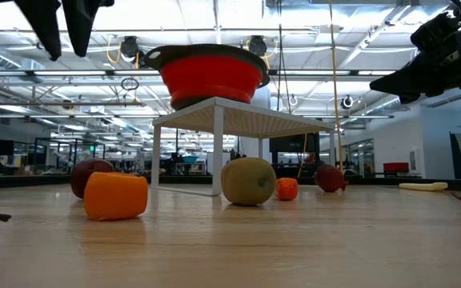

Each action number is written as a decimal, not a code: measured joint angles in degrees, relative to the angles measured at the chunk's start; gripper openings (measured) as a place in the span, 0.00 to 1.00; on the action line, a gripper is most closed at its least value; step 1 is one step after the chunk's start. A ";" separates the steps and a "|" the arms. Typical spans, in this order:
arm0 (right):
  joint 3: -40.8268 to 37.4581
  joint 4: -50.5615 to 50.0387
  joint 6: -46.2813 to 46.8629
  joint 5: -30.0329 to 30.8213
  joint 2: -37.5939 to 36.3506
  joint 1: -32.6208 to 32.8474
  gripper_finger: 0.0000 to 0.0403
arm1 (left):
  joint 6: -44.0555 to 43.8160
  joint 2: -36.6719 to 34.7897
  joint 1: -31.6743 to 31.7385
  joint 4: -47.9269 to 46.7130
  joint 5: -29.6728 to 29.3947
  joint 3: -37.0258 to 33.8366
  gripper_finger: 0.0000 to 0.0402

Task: Pick & Place Fruit
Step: Put the pomegranate into the red strainer bowl on the shelf

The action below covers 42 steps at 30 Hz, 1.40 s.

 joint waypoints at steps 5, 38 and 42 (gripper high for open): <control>0.00 0.00 0.00 0.00 -0.01 0.00 0.00 | -1.14 0.00 0.01 0.47 -0.01 -2.19 0.39; 0.00 0.00 0.00 0.00 -0.01 -0.02 0.00 | 3.38 -0.07 6.79 12.81 -5.66 -14.60 0.91; -0.01 0.00 0.00 0.00 -0.01 0.00 0.00 | 5.52 -0.07 8.80 12.76 -5.45 -14.60 0.91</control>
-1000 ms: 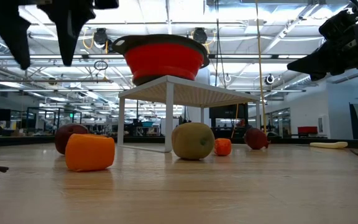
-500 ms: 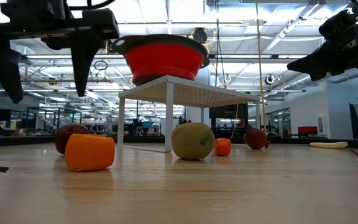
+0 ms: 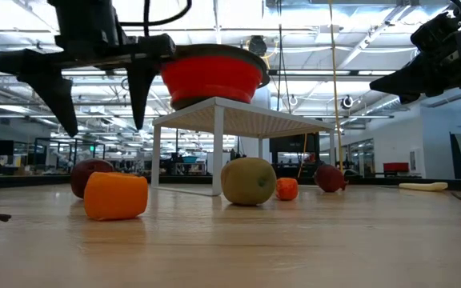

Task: Pick & Place Fruit
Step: Put the pomegranate into the red strainer bowl on the shelf

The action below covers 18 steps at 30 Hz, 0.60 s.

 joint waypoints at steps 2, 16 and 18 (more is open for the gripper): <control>0.01 0.00 0.00 0.00 0.00 -0.01 0.00 | 0.23 0.24 0.85 -0.02 0.45 0.00 0.91; 0.01 -0.20 0.00 0.00 0.02 -0.02 0.00 | -0.25 5.27 1.89 -0.16 2.07 -0.04 0.91; 0.01 -0.11 0.00 -0.03 0.02 -0.02 0.00 | -0.53 6.39 1.89 -0.13 2.32 -0.04 0.91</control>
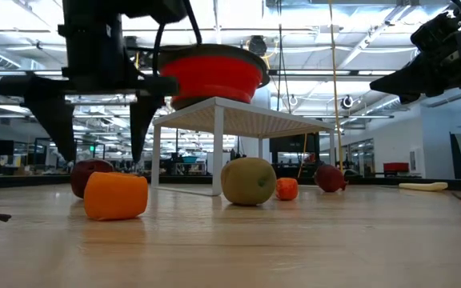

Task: Pick & Place Fruit
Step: Put the pomegranate into the red strainer bowl on the shelf

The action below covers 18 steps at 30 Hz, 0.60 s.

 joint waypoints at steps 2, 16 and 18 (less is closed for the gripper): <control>0.00 0.00 -0.01 0.03 -0.01 0.00 0.00 | -0.07 1.18 0.15 -0.01 1.18 0.00 0.91; 0.00 0.00 0.00 0.03 0.00 0.01 0.00 | -0.29 6.55 1.18 -0.07 6.15 0.00 0.91; 0.00 -0.03 0.00 0.03 -0.02 0.00 0.00 | -0.09 6.55 1.54 -0.02 6.24 0.01 0.91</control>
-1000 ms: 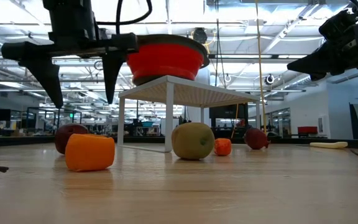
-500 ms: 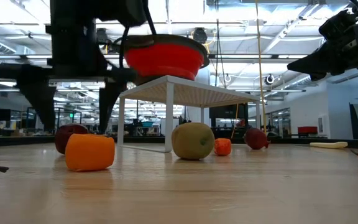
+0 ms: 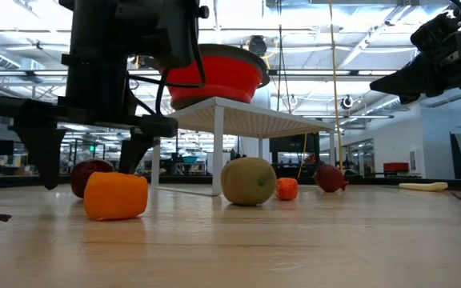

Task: Pick & Place Fruit
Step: Put the pomegranate into the red strainer bowl on the shelf

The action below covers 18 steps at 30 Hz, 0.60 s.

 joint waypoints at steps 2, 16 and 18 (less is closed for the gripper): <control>0.00 0.00 0.00 0.00 0.02 0.00 0.00 | 0.32 0.00 0.30 0.01 -0.08 0.01 0.91; -0.01 -0.03 0.00 0.00 0.02 0.00 0.00 | 1.97 0.07 2.05 -0.35 -0.22 0.01 0.91; 0.00 -0.03 0.00 0.00 0.02 0.00 0.00 | 2.07 0.07 2.05 -0.33 0.27 0.01 0.90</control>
